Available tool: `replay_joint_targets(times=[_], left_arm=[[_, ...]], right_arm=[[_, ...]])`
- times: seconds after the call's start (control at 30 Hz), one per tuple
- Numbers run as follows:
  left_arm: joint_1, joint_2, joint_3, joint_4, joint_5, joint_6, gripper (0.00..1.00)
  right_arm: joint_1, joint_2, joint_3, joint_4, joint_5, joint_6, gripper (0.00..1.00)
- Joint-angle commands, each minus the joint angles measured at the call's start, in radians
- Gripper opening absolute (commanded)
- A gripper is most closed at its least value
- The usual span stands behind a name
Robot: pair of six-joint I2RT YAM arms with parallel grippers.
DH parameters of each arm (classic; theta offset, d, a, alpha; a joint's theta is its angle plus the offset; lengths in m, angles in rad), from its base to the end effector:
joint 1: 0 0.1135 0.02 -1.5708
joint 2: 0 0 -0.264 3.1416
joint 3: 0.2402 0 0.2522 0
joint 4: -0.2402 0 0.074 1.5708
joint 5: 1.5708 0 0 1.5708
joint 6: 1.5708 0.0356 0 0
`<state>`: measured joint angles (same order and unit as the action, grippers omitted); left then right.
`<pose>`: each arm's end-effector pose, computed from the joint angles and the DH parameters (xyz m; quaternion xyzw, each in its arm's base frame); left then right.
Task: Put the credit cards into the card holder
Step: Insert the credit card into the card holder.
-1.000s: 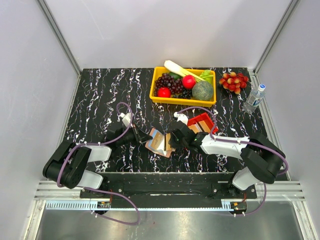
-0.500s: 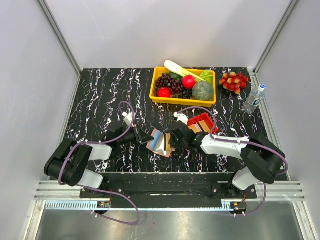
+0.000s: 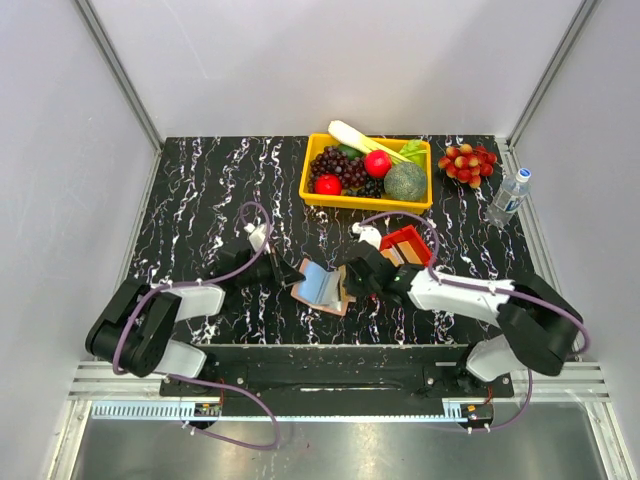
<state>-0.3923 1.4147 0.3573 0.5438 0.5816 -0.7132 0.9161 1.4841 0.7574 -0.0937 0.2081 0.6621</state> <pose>0.2160 -0.1106 0.1394 0.0106 0.8397 -0.4644 0.2812 0.1850 0.2290 0.1790 -0.0794 0.9228 0.1906 0.3254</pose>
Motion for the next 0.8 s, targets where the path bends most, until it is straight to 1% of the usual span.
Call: replay_joint_targets(times=[0.0,0.13,0.27,0.33,0.37,0.53,0.67,0.7,0.77], left_arm=[[-0.011,-0.059,-0.001,-0.157,-0.147,0.031,0.0],[-0.011,-0.123,-0.035,-0.169,-0.18,0.005,0.0],[-0.02,-0.195,-0.049,-0.186,-0.204,-0.022,0.0],[-0.026,-0.229,-0.052,-0.208,-0.229,-0.031,0.0],[-0.031,-0.246,-0.057,-0.22,-0.244,-0.04,0.0],[-0.04,-0.28,-0.087,-0.29,-0.341,-0.075,0.0],[-0.042,-0.267,-0.13,-0.308,-0.379,-0.088,0.0],[-0.042,-0.264,-0.141,-0.298,-0.378,-0.092,0.01],[-0.042,-0.26,-0.159,-0.288,-0.381,-0.101,0.07]], right_arm=[[-0.006,-0.148,0.037,-0.132,0.134,-0.035,0.0],[-0.005,-0.266,0.045,-0.167,0.151,-0.041,0.0],[-0.005,-0.317,0.048,-0.127,0.05,-0.015,0.0],[-0.005,-0.303,0.039,-0.072,-0.027,0.028,0.0],[-0.005,-0.286,0.016,-0.013,-0.065,0.063,0.0],[-0.005,-0.179,-0.102,0.256,-0.151,0.23,0.0],[-0.005,-0.088,-0.142,0.386,-0.205,0.266,0.0],[-0.005,-0.068,-0.148,0.409,-0.232,0.277,0.0],[-0.005,-0.027,-0.155,0.446,-0.251,0.287,0.0]])
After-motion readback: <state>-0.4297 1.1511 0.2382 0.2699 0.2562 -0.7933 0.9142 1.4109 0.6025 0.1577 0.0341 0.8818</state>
